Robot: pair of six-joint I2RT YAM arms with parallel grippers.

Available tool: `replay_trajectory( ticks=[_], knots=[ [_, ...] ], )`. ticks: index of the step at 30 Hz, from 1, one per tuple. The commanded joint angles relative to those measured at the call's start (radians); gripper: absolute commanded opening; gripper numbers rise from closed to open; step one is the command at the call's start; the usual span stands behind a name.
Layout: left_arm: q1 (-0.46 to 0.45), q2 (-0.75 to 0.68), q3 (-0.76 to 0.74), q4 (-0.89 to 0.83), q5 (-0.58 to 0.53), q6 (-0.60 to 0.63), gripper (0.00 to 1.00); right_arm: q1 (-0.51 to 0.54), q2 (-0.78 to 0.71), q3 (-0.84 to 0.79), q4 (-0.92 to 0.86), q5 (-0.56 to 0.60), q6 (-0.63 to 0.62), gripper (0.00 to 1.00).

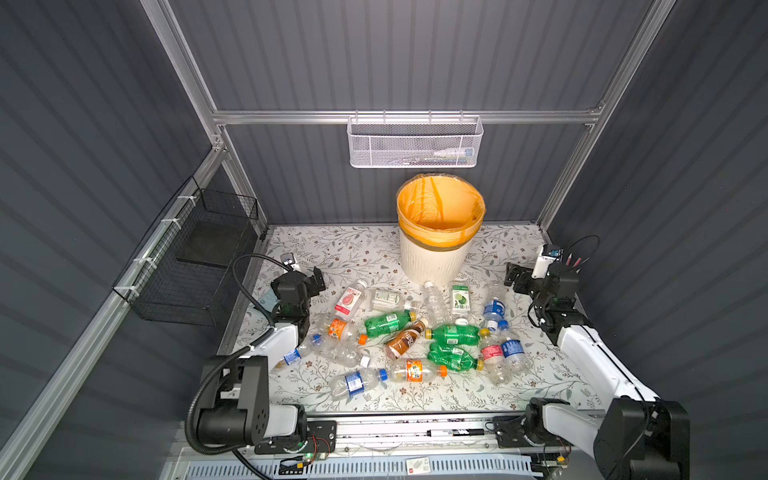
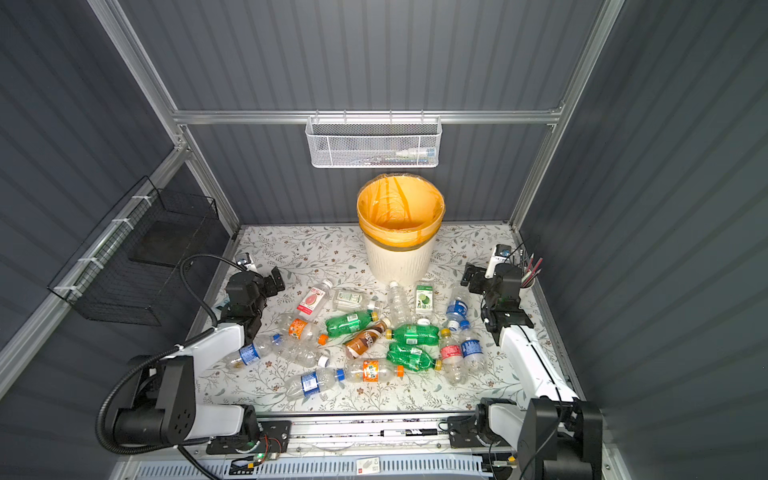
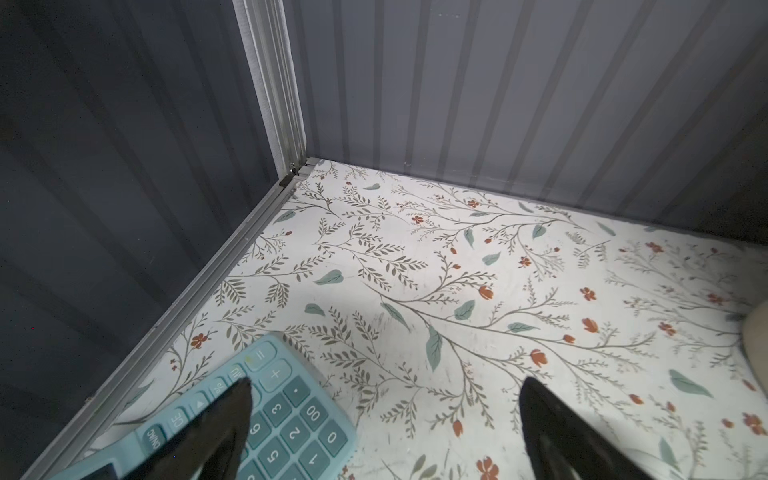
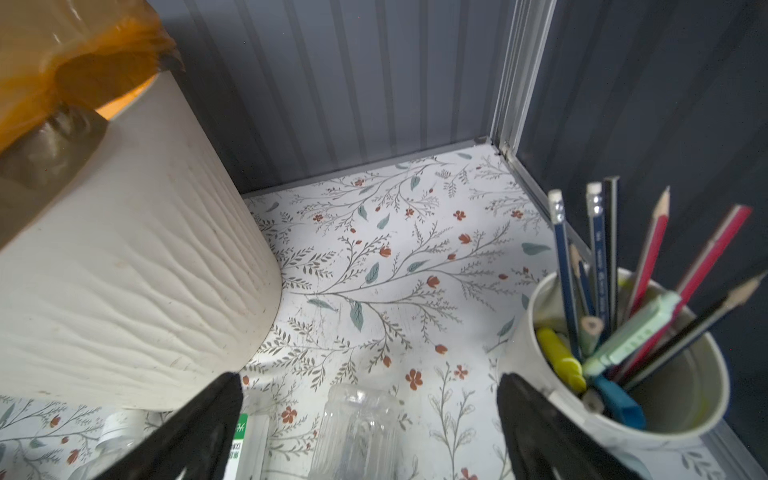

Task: Throw the plastic bottles in the bin
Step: 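Lower the right gripper onto a clear blue-labelled bottle and close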

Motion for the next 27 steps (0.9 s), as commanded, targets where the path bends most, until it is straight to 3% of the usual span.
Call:
replay_trajectory(
  ticks=[1, 5, 10, 20, 27],
  knots=[
    [-0.021, -0.057, -0.016, -0.144, 0.041, -0.075, 1.0, 0.0, -0.034, 0.027, -0.288, -0.066, 0.071, 0.97],
    [-0.084, -0.113, -0.036, -0.182, 0.029, -0.071, 1.0, 0.008, -0.02, 0.038, -0.397, -0.07, 0.114, 0.95],
    [-0.167, -0.137, -0.038, -0.214, -0.012, -0.046, 1.0, 0.024, 0.055, 0.039, -0.391, -0.109, 0.139, 0.92],
    [-0.176, -0.203, -0.073, -0.265, -0.015, -0.067, 1.0, 0.046, 0.357, 0.225, -0.411, -0.136, 0.153, 0.79],
    [-0.176, -0.246, -0.085, -0.309, -0.043, -0.079, 1.0, 0.047, 0.462, 0.289, -0.451, -0.117, 0.148, 0.76]
  ],
)
